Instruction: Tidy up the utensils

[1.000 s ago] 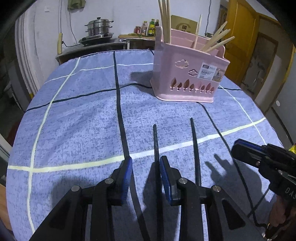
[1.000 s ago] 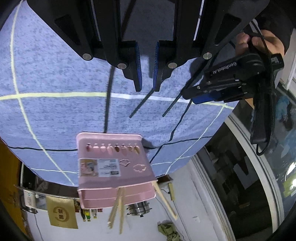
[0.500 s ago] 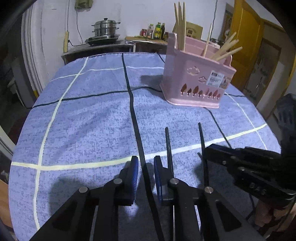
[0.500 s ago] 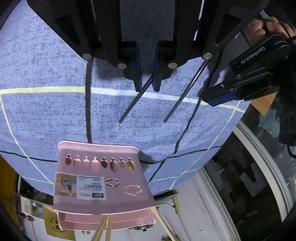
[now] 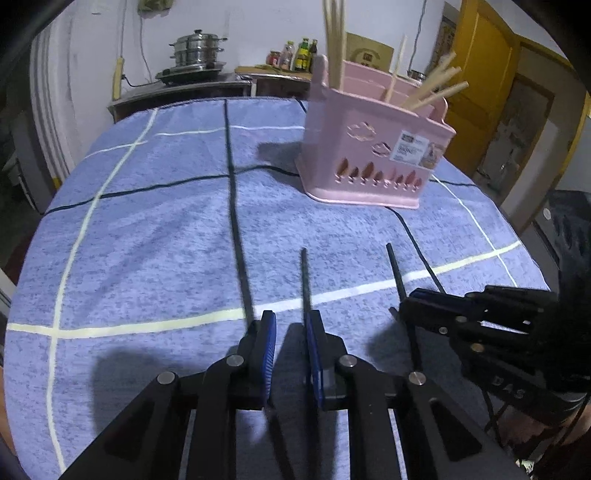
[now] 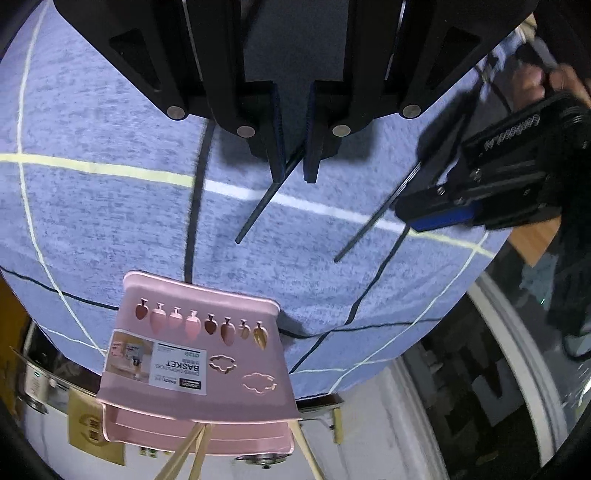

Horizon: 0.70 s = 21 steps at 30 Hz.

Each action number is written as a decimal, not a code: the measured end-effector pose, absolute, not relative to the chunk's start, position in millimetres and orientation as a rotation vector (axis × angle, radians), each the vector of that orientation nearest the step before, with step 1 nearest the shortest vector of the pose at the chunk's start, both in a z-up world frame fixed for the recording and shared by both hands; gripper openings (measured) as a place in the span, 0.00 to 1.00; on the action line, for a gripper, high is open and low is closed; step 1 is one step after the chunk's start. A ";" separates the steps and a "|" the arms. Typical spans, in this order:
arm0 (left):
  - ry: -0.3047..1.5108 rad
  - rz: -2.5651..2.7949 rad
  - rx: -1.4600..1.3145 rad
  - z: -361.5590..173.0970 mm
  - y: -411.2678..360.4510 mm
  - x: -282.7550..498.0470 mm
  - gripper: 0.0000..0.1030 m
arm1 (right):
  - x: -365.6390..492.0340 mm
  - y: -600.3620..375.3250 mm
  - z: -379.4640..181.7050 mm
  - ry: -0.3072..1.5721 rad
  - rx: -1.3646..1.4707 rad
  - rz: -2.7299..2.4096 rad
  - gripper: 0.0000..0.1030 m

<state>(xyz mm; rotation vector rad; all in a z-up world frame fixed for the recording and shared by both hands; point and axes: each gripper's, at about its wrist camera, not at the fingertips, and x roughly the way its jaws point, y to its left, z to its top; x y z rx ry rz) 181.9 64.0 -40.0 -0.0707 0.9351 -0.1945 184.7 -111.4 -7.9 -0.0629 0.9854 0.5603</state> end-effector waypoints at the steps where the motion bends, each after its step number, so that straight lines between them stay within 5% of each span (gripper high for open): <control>1: 0.945 -0.199 -0.068 -41.9 61.0 183.2 0.17 | 184.2 -114.6 -7.1 0.986 -0.079 0.565 0.10; 21: 0.992 -0.089 -0.042 -44.0 35.0 210.1 0.05 | 211.3 -175.7 -5.7 1.003 -0.143 0.500 0.11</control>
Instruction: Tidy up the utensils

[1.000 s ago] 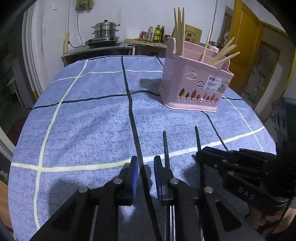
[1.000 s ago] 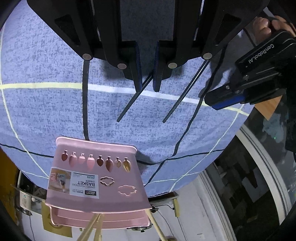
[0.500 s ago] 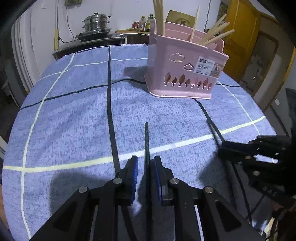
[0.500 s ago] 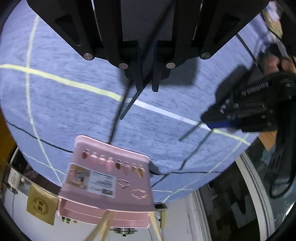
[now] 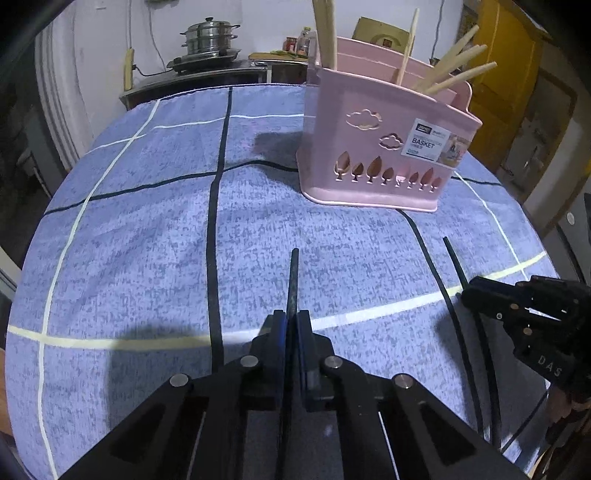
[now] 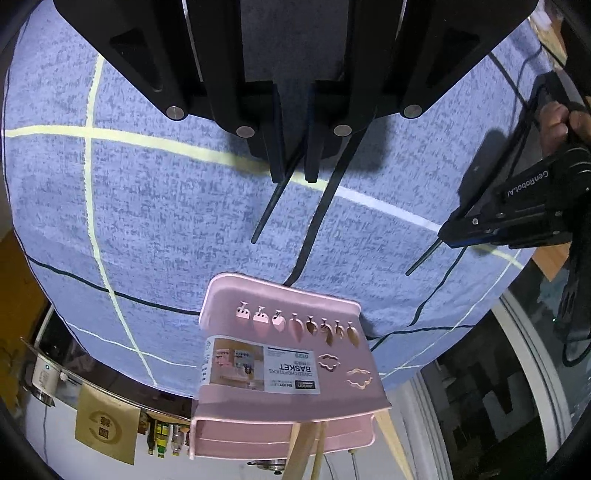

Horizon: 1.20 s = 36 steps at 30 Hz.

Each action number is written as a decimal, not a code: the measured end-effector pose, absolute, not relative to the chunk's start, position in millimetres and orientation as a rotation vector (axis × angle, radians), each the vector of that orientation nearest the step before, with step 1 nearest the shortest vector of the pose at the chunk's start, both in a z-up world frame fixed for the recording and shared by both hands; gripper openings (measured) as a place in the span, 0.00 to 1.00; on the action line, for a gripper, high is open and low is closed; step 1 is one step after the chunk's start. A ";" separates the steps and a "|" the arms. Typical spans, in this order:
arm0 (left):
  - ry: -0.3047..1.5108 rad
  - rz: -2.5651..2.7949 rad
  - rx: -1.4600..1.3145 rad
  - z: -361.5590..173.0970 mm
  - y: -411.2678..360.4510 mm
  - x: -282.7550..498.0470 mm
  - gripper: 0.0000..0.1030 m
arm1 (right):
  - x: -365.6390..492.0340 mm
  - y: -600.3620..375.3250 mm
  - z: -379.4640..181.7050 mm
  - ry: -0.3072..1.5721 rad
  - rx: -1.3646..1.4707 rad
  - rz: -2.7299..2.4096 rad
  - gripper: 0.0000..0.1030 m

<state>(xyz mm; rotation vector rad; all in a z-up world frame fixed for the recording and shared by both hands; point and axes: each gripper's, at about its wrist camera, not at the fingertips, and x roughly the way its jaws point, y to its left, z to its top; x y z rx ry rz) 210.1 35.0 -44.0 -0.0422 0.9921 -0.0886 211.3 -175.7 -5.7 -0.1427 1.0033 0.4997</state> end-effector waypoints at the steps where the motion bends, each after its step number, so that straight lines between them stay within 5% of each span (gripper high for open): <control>1: 0.996 -0.093 -0.019 -43.8 32.4 211.5 0.05 | 211.5 -174.2 -5.6 1.003 -0.148 0.495 0.11; 22: 1.022 -0.146 0.116 -37.1 18.0 231.7 0.04 | 219.3 -171.8 2.3 0.998 -0.082 0.493 0.06; 36: 0.824 -0.198 0.033 59.2 19.2 220.3 0.04 | 209.4 -185.9 82.1 0.798 0.001 0.553 0.05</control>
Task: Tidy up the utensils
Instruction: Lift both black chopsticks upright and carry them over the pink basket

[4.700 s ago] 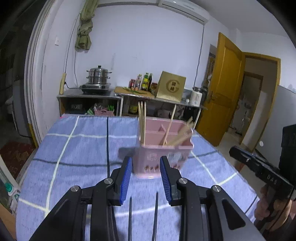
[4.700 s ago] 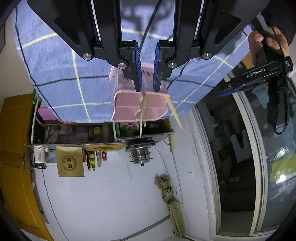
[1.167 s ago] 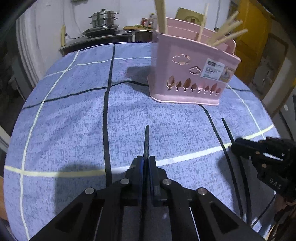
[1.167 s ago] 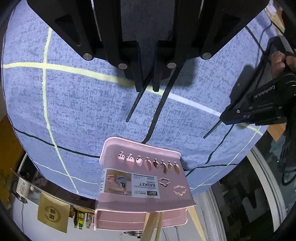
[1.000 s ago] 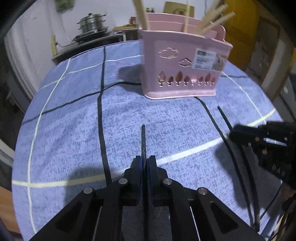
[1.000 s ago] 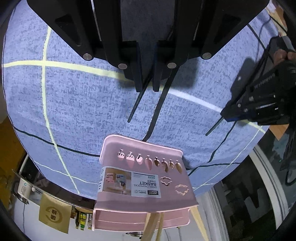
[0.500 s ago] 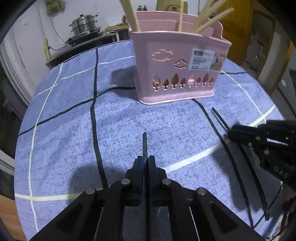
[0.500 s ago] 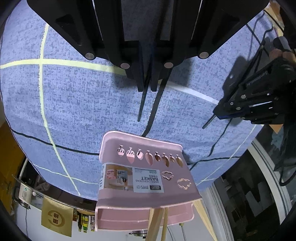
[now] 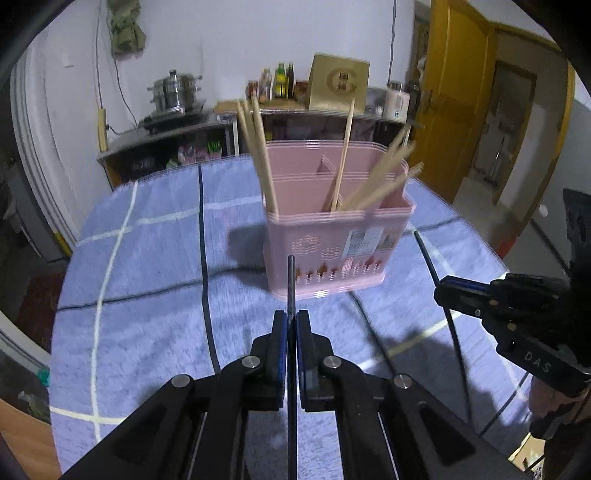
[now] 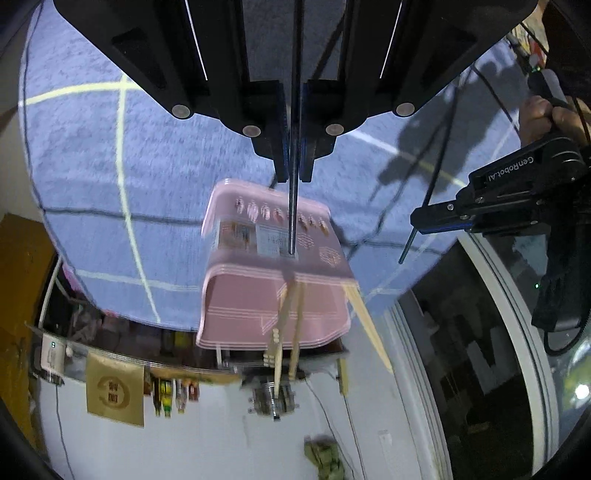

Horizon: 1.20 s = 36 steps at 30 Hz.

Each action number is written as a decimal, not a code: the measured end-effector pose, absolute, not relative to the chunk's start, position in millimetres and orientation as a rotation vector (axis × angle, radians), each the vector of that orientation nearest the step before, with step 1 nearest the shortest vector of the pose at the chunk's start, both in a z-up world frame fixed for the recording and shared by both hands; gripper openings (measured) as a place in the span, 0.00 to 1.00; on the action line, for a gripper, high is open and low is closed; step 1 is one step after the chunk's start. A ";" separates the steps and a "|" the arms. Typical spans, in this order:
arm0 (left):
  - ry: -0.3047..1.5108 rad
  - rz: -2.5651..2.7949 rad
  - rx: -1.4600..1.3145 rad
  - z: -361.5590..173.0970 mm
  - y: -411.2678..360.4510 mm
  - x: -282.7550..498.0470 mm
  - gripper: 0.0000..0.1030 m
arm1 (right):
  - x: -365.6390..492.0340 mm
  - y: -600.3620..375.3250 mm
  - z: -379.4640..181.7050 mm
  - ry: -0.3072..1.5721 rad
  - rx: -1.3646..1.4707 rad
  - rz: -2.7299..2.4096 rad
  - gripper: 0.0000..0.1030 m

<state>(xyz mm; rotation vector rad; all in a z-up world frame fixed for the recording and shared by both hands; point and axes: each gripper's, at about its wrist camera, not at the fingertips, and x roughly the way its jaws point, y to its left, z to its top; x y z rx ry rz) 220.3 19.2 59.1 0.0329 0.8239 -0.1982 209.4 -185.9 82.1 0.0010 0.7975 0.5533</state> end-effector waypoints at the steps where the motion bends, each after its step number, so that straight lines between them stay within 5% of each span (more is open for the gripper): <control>1: 0.808 -0.198 0.030 66.6 19.8 219.6 0.04 | 208.6 -187.6 88.5 0.782 0.002 0.555 0.05; 12: 0.660 -0.205 -0.015 130.5 26.1 203.4 0.04 | 194.3 -193.0 143.4 0.611 0.005 0.553 0.05; 36: 0.624 -0.229 -0.027 142.3 27.0 174.2 0.04 | 178.2 -198.9 147.6 0.593 -0.008 0.558 0.05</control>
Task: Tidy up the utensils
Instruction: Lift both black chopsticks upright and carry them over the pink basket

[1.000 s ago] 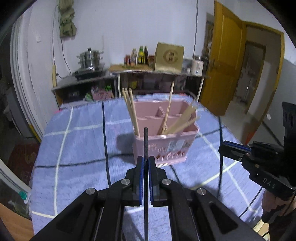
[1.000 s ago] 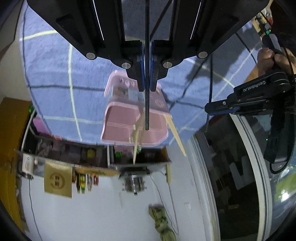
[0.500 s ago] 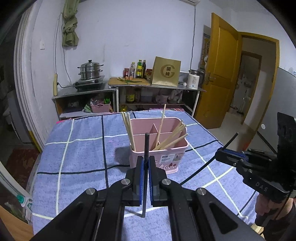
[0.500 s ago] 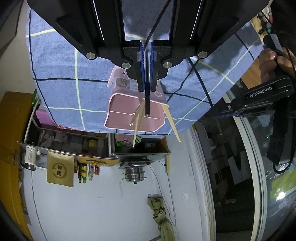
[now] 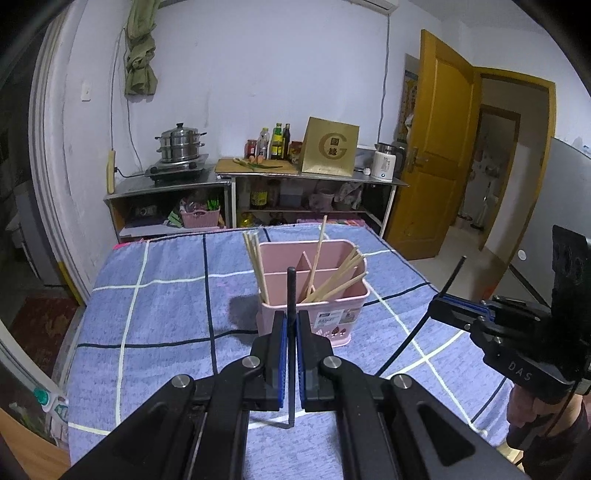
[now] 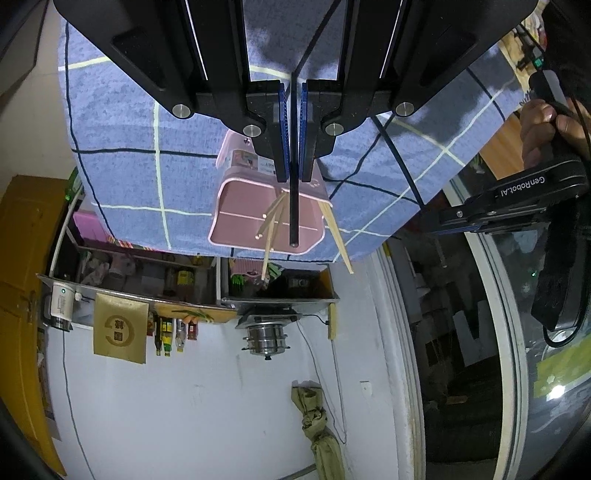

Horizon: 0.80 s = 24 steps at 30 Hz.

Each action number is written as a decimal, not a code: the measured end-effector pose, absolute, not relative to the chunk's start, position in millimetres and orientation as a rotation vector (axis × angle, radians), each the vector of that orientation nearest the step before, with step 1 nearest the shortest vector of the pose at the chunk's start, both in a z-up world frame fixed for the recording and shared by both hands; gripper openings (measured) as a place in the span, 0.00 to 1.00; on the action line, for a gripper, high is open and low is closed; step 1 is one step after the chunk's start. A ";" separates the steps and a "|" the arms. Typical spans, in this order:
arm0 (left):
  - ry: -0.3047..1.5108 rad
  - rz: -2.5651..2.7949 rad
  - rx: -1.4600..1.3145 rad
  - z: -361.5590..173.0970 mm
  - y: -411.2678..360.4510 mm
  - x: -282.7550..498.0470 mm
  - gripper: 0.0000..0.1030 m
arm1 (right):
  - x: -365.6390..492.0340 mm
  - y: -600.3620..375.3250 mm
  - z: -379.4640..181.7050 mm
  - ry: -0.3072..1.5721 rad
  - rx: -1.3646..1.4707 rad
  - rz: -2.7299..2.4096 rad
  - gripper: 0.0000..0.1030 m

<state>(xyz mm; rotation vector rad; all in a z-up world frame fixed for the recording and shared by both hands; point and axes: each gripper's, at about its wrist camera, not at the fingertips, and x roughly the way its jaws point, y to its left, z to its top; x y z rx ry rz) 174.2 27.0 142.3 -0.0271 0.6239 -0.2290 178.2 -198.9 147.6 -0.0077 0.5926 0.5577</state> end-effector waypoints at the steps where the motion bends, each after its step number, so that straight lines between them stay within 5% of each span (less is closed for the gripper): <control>1: 0.621 -0.230 -0.026 144.6 26.4 173.1 0.04 | 177.3 -199.3 148.7 0.590 -0.009 0.559 0.05; 24: 0.554 -0.231 -0.075 194.0 30.3 189.1 0.04 | 186.4 -188.4 195.1 0.479 0.044 0.599 0.05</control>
